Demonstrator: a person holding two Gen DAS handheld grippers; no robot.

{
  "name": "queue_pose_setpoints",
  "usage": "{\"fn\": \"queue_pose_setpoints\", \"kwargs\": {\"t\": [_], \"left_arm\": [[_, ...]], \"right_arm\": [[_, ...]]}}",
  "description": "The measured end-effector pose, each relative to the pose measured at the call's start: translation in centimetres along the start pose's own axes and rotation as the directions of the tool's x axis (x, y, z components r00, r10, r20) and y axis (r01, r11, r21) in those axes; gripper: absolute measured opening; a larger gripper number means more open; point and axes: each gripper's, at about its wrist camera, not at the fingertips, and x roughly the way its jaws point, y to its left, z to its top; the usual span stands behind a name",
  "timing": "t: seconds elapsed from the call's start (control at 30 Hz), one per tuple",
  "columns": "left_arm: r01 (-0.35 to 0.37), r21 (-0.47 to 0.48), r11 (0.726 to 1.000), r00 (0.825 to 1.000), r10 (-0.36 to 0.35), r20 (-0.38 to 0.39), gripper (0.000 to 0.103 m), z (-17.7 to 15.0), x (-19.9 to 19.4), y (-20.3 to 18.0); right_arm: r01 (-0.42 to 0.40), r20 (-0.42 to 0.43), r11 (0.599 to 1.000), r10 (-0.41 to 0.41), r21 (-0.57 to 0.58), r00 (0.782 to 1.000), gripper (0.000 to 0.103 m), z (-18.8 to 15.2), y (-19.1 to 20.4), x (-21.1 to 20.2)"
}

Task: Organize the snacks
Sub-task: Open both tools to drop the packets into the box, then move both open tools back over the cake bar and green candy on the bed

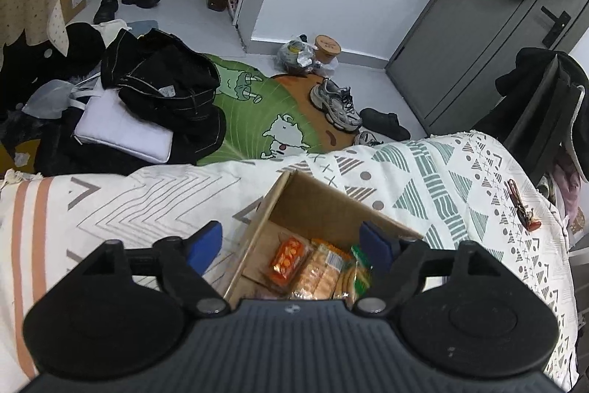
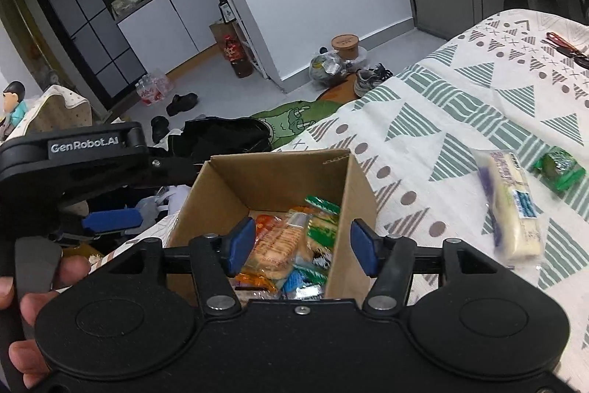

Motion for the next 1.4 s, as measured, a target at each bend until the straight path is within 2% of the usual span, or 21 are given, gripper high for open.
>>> {"fn": "queue_pose_setpoints", "kwargs": {"t": [0.17, 0.33, 0.4, 0.5, 0.93, 1.4], "left_arm": [[-0.015, 0.028, 1.0, 1.0, 0.015, 0.005, 0.089, -0.5, -1.4, -0.2], [0.004, 0.049, 0.999, 1.0, -0.005, 0.02, 0.09, -1.1, -2.9, -0.8], [0.011, 0.061, 0.998, 1.0, -0.012, 0.019, 0.096, -1.3, -3.5, -1.3], [0.022, 0.068, 0.997, 0.999, -0.024, 0.028, 0.098, -1.8, -4.4, -2.1], [0.019, 0.128, 0.992, 0.998, -0.027, 0.059, 0.099, -3.9, -7.4, -5.2], [0.007, 0.232, 0.973, 0.998, -0.02, 0.053, 0.099, -6.6, -8.2, -9.3]], "right_arm": [[0.035, 0.005, 0.999, -0.035, 0.005, 0.999, 0.058, -0.1, -0.5, -1.4], [0.073, 0.0, 0.997, -0.073, 0.007, 0.997, 0.062, -0.3, -1.4, -3.1], [0.085, 0.003, 0.996, -0.085, 0.003, 0.996, 0.062, -0.4, -1.9, -4.0], [0.098, 0.008, 0.995, -0.098, 0.001, 0.995, 0.064, -0.4, -2.6, -5.2], [0.137, 0.057, 0.99, -0.139, 0.043, 0.989, 0.075, 0.0, -5.8, -9.1], [0.163, 0.085, 0.986, -0.166, 0.041, 0.983, 0.088, 0.6, -10.1, -11.9]]}}
